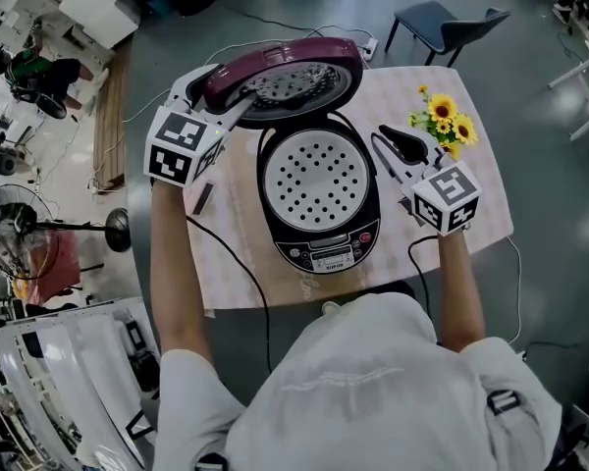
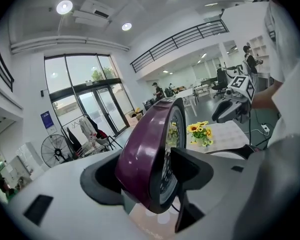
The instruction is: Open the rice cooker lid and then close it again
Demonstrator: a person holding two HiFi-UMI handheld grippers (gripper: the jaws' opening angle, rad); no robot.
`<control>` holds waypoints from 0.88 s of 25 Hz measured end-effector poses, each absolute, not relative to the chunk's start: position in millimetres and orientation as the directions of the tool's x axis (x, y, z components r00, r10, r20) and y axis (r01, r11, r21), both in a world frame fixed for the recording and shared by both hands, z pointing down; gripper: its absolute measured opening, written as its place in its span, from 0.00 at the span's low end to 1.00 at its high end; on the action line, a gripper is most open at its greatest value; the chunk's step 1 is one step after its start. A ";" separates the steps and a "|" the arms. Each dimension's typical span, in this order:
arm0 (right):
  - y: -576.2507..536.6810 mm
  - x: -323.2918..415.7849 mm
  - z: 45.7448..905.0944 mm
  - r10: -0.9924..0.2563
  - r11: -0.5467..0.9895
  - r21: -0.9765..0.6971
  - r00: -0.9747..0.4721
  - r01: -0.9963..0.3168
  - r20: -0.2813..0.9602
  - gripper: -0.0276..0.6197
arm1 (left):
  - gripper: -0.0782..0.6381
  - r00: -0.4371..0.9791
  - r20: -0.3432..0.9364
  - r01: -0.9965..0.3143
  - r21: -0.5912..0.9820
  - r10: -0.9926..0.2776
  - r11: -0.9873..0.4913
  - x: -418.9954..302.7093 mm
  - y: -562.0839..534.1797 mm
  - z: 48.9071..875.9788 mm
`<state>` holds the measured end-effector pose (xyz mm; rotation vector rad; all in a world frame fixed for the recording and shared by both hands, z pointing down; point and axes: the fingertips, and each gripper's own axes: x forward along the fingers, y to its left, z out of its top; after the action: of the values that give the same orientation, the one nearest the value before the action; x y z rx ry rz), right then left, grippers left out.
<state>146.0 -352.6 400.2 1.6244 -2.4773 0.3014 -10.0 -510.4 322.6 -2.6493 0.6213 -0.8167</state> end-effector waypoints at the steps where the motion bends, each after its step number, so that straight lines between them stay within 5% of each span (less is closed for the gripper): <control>1: -351.8 145.6 400.1 -0.885 0.389 -0.075 -0.395 -0.918 0.246 0.18 | 0.53 0.743 0.465 -0.308 -0.402 -0.482 -0.862 -10.5 -508.4 323.2; 22: -300.7 138.7 396.1 -0.897 0.361 -0.051 -0.361 -0.931 0.254 0.18 | 0.54 0.763 0.462 -0.274 -0.403 -0.452 -0.873 -23.6 -441.0 338.1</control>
<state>138.7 -300.7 396.1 1.6567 -2.4356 0.2771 -23.6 -441.0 338.1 -2.6471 0.5611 -0.8099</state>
